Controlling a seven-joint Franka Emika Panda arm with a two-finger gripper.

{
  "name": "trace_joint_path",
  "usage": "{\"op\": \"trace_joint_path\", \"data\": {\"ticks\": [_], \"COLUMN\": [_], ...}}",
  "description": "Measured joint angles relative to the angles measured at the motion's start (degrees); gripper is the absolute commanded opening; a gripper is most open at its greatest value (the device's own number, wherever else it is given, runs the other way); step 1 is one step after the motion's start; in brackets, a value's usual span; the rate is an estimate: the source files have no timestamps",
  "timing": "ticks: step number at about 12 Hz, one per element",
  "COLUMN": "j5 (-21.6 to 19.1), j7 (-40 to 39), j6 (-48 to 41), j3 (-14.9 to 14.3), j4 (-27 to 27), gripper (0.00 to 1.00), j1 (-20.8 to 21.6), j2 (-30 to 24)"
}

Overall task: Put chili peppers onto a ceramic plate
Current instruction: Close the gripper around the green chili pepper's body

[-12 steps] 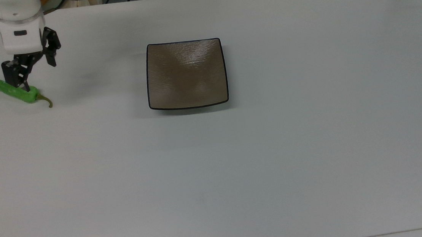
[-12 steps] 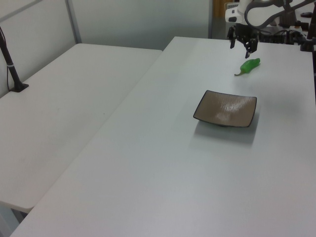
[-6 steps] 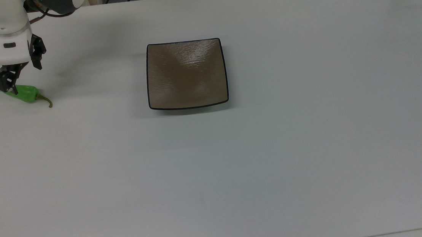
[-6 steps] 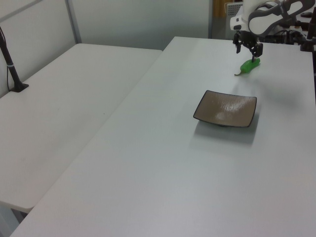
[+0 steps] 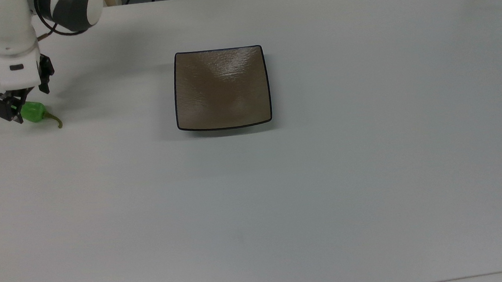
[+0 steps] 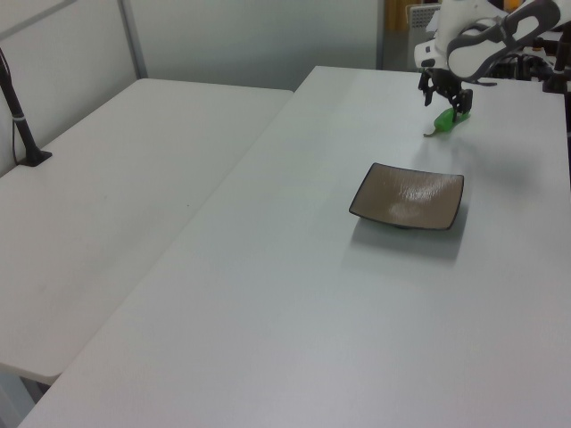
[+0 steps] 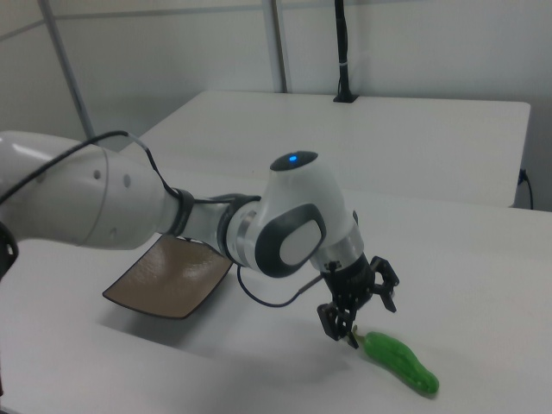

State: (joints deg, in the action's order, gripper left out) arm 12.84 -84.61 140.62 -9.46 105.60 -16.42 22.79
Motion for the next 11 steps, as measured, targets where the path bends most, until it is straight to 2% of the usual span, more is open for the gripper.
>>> {"op": "trace_joint_path", "data": {"ticks": [1,2,3,4,5,11], "j5": [0.0,0.0,0.0,0.1,0.1,0.1], "j7": [-0.3,-0.7,-1.5,-2.8,-3.8,-5.4], "j6": [1.4,2.4,2.8,3.1,3.9,4.7], "j3": [0.0,0.0,-0.1,-0.1,-0.1,-0.1], "j4": [0.0,0.0,0.0,-0.1,-0.1,-0.2], "gripper": [1.00,0.85,0.39,0.27,0.24,0.25], "j1": [-0.2,-0.5,-0.8,-1.1,-1.5,-2.4], "j2": [1.2,2.1,2.8,3.1,3.4,3.5]}}
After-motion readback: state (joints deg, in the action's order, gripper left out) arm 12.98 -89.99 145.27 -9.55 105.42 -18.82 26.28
